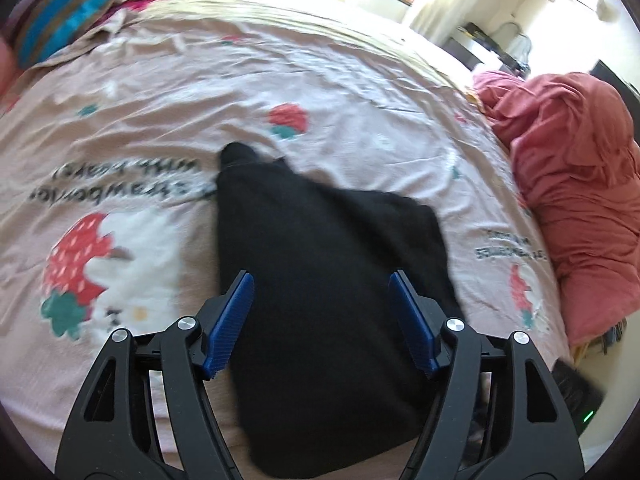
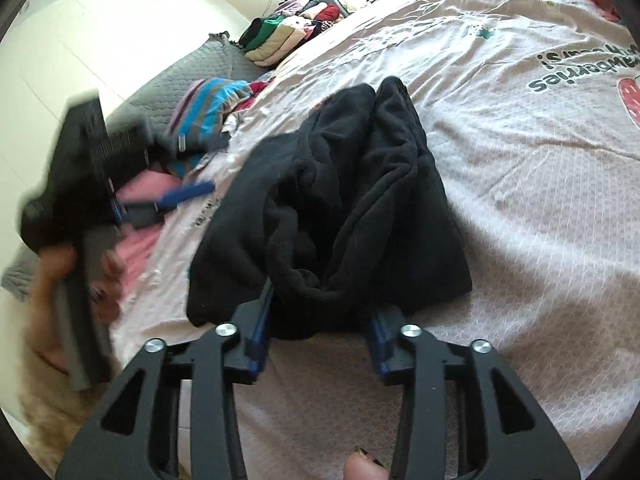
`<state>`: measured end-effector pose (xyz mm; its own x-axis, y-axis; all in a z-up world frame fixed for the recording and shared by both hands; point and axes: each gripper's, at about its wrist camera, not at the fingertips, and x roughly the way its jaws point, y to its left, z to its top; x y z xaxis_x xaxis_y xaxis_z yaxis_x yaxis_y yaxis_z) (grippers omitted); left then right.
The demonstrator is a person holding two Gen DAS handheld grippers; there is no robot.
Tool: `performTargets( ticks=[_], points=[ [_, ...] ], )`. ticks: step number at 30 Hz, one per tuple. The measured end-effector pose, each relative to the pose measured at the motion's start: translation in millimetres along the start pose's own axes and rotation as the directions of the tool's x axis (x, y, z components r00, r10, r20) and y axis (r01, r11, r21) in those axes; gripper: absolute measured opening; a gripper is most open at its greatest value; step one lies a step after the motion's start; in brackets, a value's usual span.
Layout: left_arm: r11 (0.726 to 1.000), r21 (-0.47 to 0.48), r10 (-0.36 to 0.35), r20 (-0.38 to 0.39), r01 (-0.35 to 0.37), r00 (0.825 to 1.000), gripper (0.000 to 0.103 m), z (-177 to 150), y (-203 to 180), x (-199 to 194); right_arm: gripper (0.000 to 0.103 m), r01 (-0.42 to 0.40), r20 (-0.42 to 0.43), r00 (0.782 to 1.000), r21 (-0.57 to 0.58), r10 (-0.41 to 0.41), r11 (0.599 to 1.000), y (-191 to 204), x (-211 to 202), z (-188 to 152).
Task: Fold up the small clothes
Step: 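Press the folded edge down onto the bundle and open both tools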
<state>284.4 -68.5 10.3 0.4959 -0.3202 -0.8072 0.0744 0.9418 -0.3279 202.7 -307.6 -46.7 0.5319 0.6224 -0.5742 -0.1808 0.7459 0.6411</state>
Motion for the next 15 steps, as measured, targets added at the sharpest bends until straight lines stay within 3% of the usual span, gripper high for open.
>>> performTargets(
  ticks=[2, 7, 11, 12, 13, 14, 15],
  points=[
    [1.000, -0.011, 0.017, -0.003, -0.017, 1.000, 0.062, -7, 10, 1, 0.061, -0.001, 0.002, 1.000, -0.015, 0.001, 1.000, 2, -1, 12],
    [0.999, -0.033, 0.004, -0.021, -0.005, 1.000, 0.062, -24, 26, 5, 0.065, -0.017, -0.056, 0.998, -0.025, 0.015, 1.000, 8, 13, 52],
    [1.000, -0.020, 0.010, -0.012, -0.011, 1.000, 0.062, -30, 26, 3, 0.065, 0.024, -0.109, 0.994, -0.039, -0.028, 0.999, 8, 41, 79],
    [1.000, -0.014, 0.015, -0.010, -0.015, 1.000, 0.062, -31, 25, 3, 0.064, 0.039, -0.123, 0.991, -0.043, -0.044, 0.998, 7, 48, 85],
    [1.000, -0.010, 0.017, -0.009, -0.017, 1.000, 0.062, -31, 24, 3, 0.053, 0.045, -0.136, 0.989, -0.048, -0.051, 0.998, 6, 56, 92],
    [1.000, -0.005, 0.022, -0.009, -0.022, 1.000, 0.062, -31, 23, 3, 0.035, 0.050, -0.144, 0.988, -0.057, -0.057, 0.997, 5, 61, 94],
    [1.000, 0.001, 0.026, -0.009, -0.026, 1.000, 0.062, -31, 22, 3, 0.027, 0.058, -0.154, 0.986, -0.071, -0.069, 0.996, 4, 66, 96]
  ],
)
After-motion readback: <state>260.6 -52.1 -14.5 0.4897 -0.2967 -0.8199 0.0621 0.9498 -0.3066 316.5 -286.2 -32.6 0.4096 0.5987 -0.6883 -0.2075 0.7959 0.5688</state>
